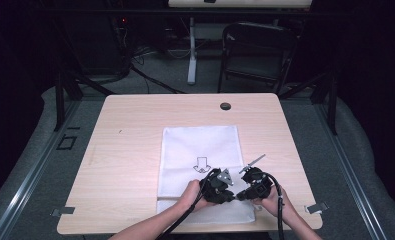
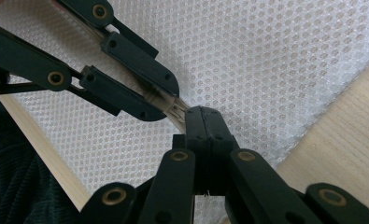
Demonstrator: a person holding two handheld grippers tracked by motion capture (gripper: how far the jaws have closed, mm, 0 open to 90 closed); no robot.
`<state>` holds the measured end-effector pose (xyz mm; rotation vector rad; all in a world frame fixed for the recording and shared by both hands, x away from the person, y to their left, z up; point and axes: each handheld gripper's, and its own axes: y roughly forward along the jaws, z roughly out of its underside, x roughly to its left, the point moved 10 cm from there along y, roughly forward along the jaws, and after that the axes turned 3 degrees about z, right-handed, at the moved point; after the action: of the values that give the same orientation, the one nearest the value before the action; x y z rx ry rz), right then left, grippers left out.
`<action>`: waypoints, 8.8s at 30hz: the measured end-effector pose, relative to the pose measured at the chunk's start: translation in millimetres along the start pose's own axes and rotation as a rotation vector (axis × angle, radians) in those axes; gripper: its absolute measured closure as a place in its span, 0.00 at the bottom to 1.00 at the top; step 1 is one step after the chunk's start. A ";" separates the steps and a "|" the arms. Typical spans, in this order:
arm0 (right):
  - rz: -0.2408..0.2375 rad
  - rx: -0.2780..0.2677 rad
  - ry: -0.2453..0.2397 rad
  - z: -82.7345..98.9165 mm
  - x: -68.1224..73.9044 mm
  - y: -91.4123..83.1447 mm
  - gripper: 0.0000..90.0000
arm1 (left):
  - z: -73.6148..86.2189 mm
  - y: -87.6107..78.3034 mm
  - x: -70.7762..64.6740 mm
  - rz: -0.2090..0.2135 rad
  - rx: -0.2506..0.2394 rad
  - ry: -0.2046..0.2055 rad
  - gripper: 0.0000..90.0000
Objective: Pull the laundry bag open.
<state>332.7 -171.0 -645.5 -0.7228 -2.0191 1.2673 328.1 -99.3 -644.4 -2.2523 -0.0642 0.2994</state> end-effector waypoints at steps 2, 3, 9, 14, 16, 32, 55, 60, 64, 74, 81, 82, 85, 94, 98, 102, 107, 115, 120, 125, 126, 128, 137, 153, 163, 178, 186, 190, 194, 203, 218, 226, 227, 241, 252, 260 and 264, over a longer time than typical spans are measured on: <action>0.001 -0.001 0.000 0.0 0.0 0.0 1.00 | 0.2 0.1 0.2 0.002 -0.004 0.003 0.91; 0.001 0.001 -0.001 0.1 -0.1 -0.1 1.00 | 0.3 0.1 0.0 0.004 -0.004 0.003 0.91; 0.001 0.005 -0.003 0.2 -0.2 -0.1 1.00 | 3.6 -4.7 1.4 0.004 -0.003 0.006 0.91; 0.007 0.012 -0.012 -0.3 0.8 0.0 1.00 | 6.4 -8.3 2.1 0.003 0.002 0.005 0.91; 0.007 0.011 -0.010 -0.4 0.9 0.1 1.00 | 7.2 -9.5 2.1 0.003 0.003 0.007 0.91; 0.033 0.052 -0.034 2.4 -0.3 -1.6 1.00 | 8.9 -10.9 3.0 0.010 0.020 0.025 0.91; 0.091 0.073 -0.052 7.0 -0.9 -4.2 1.00 | 7.2 -12.5 5.6 0.030 0.021 0.037 0.91; 0.085 0.069 -0.049 7.0 -2.7 -4.9 1.00 | 9.5 -15.1 5.9 0.028 0.028 0.037 0.91; 0.092 0.061 -0.050 6.5 -5.8 -5.3 1.00 | 14.4 -20.1 8.3 0.022 0.032 0.027 0.91; 0.090 0.055 -0.056 6.1 -4.8 -5.1 1.00 | 18.8 -25.1 7.8 0.024 0.034 0.029 0.91; 0.093 0.057 -0.059 6.3 -5.7 -5.2 1.00 | 24.7 -31.4 8.3 0.028 0.027 0.014 0.91; 0.088 0.056 -0.057 6.2 -4.9 -5.1 1.00 | 25.4 -32.5 7.7 0.031 0.027 0.012 0.91; 0.088 0.054 -0.060 6.0 -4.8 -4.9 1.00 | 28.3 -36.9 8.6 0.022 0.030 0.012 0.91; 0.096 0.066 -0.076 6.6 -5.6 -5.5 1.00 | 31.7 -41.2 8.1 0.032 0.021 -0.010 0.90; 0.101 0.061 -0.089 6.3 -5.3 -5.3 1.00 | 32.7 -41.5 9.2 0.029 0.030 -0.012 0.90; 0.098 0.059 -0.095 6.3 -5.6 -5.3 1.00 | 32.2 -41.2 8.9 0.033 0.023 -0.017 0.91; 0.103 0.056 -0.092 6.1 -5.1 -4.8 1.00 | 31.6 -40.6 8.6 0.040 0.018 -0.023 0.90; 0.102 0.062 -0.099 6.5 -4.9 -5.2 1.00 | 34.0 -45.8 9.4 0.032 0.018 -0.022 0.91; 0.103 0.063 -0.100 6.4 -4.9 -5.2 1.00 | 35.8 -47.9 9.4 0.019 0.029 -0.013 0.91; 0.104 0.059 -0.101 6.3 -5.4 -5.1 1.00 | 39.7 -53.1 10.4 0.018 0.030 -0.017 0.91; 0.103 0.062 -0.099 6.5 -5.3 -5.2 1.00 | 40.1 -53.2 9.6 0.034 0.014 -0.022 0.91; 0.100 0.062 -0.099 6.4 -4.8 -5.2 1.00 | 42.9 -55.4 10.6 0.020 0.026 -0.025 0.90; 0.102 0.062 -0.102 6.4 -5.2 -5.1 1.00 | 47.3 -59.9 10.3 0.029 0.019 -0.030 0.90; 0.116 0.067 -0.123 5.8 -3.9 -4.7 1.00 | 55.6 -68.1 9.8 0.026 0.015 -0.029 0.90; 0.135 0.066 -0.130 5.5 -3.2 -4.0 1.00 | 66.7 -78.3 12.2 0.002 0.037 -0.030 0.90; 0.129 0.065 -0.127 5.6 -2.8 -4.0 1.00 | 76.0 -88.2 13.9 0.003 0.020 -0.055 0.90; 0.130 0.076 -0.135 6.0 -3.4 -4.8 1.00 | 77.3 -91.4 13.4 0.004 0.010 -0.055 0.90; 0.137 0.075 -0.138 6.0 -3.8 -4.8 1.00 | 81.8 -96.0 13.6 0.007 -0.002 -0.065 0.90; 0.136 0.082 -0.142 6.0 -4.0 -4.9 1.00 | 84.3 -99.3 14.4 -0.003 0.000 -0.065 0.90; 0.130 0.074 -0.136 6.0 -3.7 -4.9 1.00 | 86.4 -101.2 13.5 0.008 -0.009 -0.059 0.90; 0.139 0.103 -0.139 9.3 -12.2 -8.4 1.00 | 83.9 -96.4 17.6 -0.004 -0.008 -0.088 0.90; 0.144 0.101 -0.133 11.5 -15.4 -9.7 1.00 | 85.0 -97.2 16.0 -0.004 -0.005 -0.068 0.90; 0.137 0.102 -0.133 11.8 -15.2 -10.1 1.00 | 85.8 -98.1 16.0 -0.006 -0.001 -0.072 0.90; 0.124 0.108 -0.130 12.7 -17.9 -11.2 1.00 | 99.7 -110.3 19.7 -0.015 0.003 -0.079 0.90; 0.124 0.103 -0.121 12.6 -17.8 -11.0 1.00 | 103.3 -114.7 18.8 -0.013 -0.016 -0.076 0.90; 0.124 0.102 -0.122 12.5 -17.8 -10.9 1.00 | 108.0 -118.8 19.8 -0.018 -0.007 -0.075 0.90; 0.128 0.091 -0.111 12.4 -17.7 -10.3 1.00 | 113.2 -121.3 19.2 0.001 -0.029 -0.096 0.90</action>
<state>333.6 -194.8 -644.2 -0.7632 -2.0154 1.4924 326.5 66.7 -625.5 -2.2654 -0.1189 0.4100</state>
